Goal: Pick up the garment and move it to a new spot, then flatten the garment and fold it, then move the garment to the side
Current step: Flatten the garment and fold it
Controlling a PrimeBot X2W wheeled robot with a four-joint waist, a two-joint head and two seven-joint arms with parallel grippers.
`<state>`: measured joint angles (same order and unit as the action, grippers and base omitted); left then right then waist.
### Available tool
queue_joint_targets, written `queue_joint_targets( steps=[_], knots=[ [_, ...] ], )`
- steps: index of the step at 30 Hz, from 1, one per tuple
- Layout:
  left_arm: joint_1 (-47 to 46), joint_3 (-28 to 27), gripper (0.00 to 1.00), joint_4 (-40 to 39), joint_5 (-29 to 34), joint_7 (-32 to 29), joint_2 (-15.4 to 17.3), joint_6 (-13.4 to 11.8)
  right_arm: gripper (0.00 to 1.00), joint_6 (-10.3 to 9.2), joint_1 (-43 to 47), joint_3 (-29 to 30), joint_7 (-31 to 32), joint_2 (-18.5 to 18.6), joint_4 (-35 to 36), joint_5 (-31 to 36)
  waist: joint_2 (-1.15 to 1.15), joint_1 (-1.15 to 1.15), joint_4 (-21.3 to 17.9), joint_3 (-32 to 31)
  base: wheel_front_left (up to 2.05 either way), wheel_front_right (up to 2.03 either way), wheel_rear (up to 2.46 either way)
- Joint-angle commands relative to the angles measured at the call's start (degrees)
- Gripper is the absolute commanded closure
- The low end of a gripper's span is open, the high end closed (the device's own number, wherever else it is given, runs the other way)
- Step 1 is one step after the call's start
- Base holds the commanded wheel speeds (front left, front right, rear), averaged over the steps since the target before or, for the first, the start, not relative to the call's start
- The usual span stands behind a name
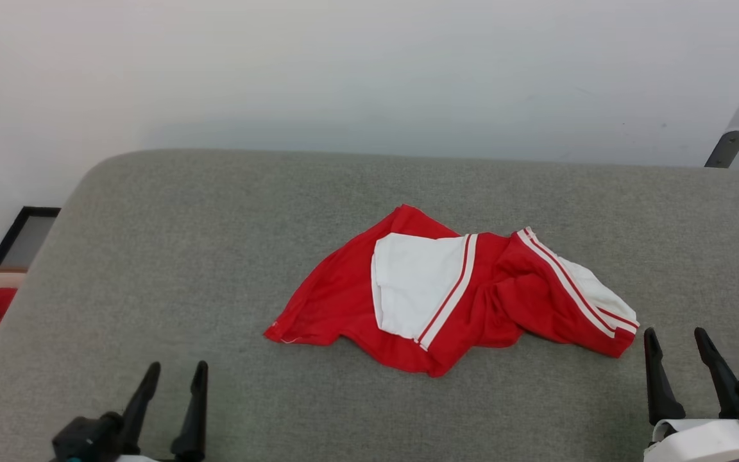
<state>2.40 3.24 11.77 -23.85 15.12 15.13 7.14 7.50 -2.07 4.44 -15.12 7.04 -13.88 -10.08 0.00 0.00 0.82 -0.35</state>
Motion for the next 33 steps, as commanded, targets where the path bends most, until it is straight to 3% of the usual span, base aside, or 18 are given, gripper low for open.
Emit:
queue_joint_targets(
  steps=[1,7,11,14,17,24,28,33],
  knots=[
    [0.59,-0.02,0.00,-0.18,0.39,0.04,-0.46,0.34,0.00,-0.02,-0.63,-0.33,-0.04,0.29,-0.22,-0.14,0.00,0.00,0.02,0.08,0.00,0.00,0.00],
    [-1.90,2.09,0.00,-0.54,0.19,0.04,-1.29,0.36,0.00,-0.02,-1.18,-0.35,-0.04,0.27,-0.22,-0.26,0.00,0.00,0.23,1.11,0.00,0.00,0.00],
    [-10.83,8.56,0.00,-1.01,0.28,-0.90,1.85,0.37,0.00,-0.02,-2.32,-0.29,-0.04,-0.49,0.50,-0.44,0.00,0.00,0.02,3.46,0.00,0.00,0.00],
    [-21.32,14.81,0.00,-0.44,-1.53,-4.93,4.15,0.36,0.00,-0.02,-3.66,-0.91,-0.04,-1.05,1.17,-0.49,0.00,0.00,-0.83,6.21,0.00,0.00,0.00],
    [-31.90,21.68,0.00,2.14,-5.38,-11.76,6.24,0.34,0.00,-0.02,-5.76,-1.79,-0.05,-1.51,1.78,-0.66,0.00,0.00,-2.57,9.72,0.00,0.00,0.00],
    [-50.54,34.47,0.00,9.73,-24.66,-35.61,8.86,0.30,0.00,-0.02,-9.89,-2.03,-0.04,-2.79,2.39,-0.88,0.00,0.00,-7.21,17.02,0.00,0.00,0.00],
    [-56.73,37.31,0.00,15.60,-33.17,-46.77,9.11,0.29,0.00,-0.02,-11.01,-2.05,-0.04,-3.46,2.22,-1.33,0.00,0.00,-9.17,18.92,0.00,0.00,0.00],
    [-61.09,40.32,0.00,22.03,-36.27,-54.12,9.88,0.29,0.00,-0.02,-12.14,-2.60,-0.04,-3.94,2.19,-1.71,0.00,0.00,-11.43,20.45,0.00,0.00,0.00]
  ],
)
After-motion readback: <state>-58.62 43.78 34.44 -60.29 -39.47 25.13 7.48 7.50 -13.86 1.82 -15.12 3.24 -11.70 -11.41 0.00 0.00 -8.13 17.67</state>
